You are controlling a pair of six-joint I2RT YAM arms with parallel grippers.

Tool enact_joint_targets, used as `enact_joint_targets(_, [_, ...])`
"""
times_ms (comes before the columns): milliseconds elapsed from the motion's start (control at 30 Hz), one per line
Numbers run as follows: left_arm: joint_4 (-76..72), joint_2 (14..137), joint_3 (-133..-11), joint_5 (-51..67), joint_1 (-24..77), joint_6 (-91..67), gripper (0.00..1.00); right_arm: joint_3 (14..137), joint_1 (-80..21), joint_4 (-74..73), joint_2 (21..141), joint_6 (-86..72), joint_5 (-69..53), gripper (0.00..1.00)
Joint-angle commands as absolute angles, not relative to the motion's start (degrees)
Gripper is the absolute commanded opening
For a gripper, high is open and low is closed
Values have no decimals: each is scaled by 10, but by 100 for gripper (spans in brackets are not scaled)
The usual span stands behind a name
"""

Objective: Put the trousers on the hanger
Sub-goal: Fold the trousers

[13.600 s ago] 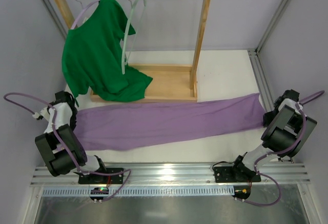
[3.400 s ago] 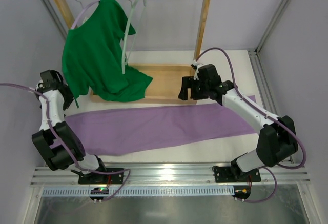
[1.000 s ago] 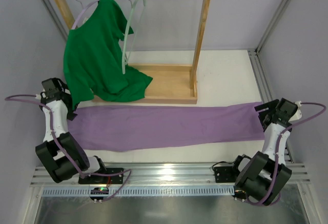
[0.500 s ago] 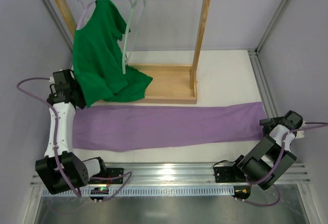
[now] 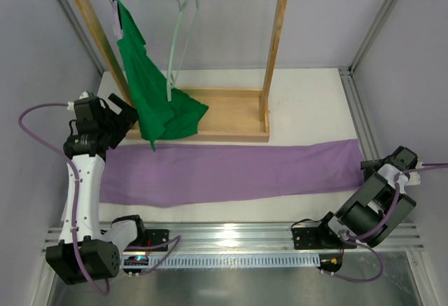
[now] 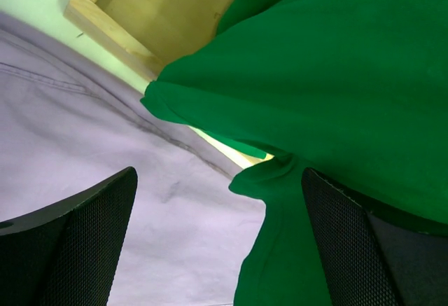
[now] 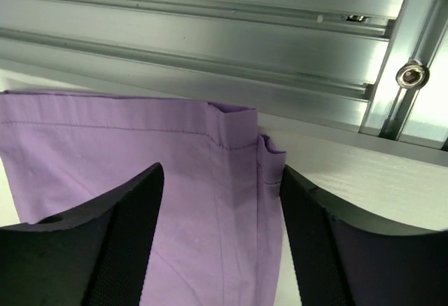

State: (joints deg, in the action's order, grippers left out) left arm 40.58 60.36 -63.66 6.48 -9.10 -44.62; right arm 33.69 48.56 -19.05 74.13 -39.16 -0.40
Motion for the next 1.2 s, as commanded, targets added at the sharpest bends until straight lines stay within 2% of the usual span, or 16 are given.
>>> enact_joint_targets(0, [412, 579, -666, 48, -87, -437, 100, 334, 490, -245, 773, -412, 54, 66])
enact_joint_targets(33, [412, 578, -668, 45, -87, -437, 100, 335, 489, -248, 780, -414, 61, 51])
enact_joint_targets(100, [414, 575, -671, 45, -88, -434, 100, 338, 490, -250, 787, -412, 80, 43])
enact_joint_targets(133, [414, 576, -671, 44, -87, -432, 100, 340, 489, -250, 791, -411, 85, 35])
enact_joint_targets(233, [405, 579, -661, 34, -87, -425, 100, 348, 489, -250, 809, -406, 98, 29])
enact_joint_targets(333, [409, 591, -657, 29, -87, -420, 100, 357, 490, -250, 823, -401, 100, 12])
enact_joint_targets(367, [406, 598, -654, 27, -88, -421, 100, 361, 490, -250, 823, -393, 101, 4])
enact_joint_targets(600, [404, 628, -625, -23, -89, -439, 100, 399, 490, -305, 729, -382, 195, 4])
enact_joint_targets(767, [386, 694, -637, 30, -117, -437, 100, 404, 490, -298, 639, -365, 211, 4])
enact_joint_targets(800, [384, 707, -649, 39, -119, -436, 100, 404, 490, -295, 636, -348, 204, 4])
enact_joint_targets(900, [408, 768, -690, 40, -137, -430, 100, 375, 482, -252, 603, -325, 82, 4])
enact_joint_targets(967, [436, 806, -753, 45, -153, -408, 100, 356, 463, -230, 555, -315, 31, 4])
enact_joint_targets(1167, [457, 801, -814, 36, -156, -370, 100, 412, 226, -281, 513, -280, 92, 4])
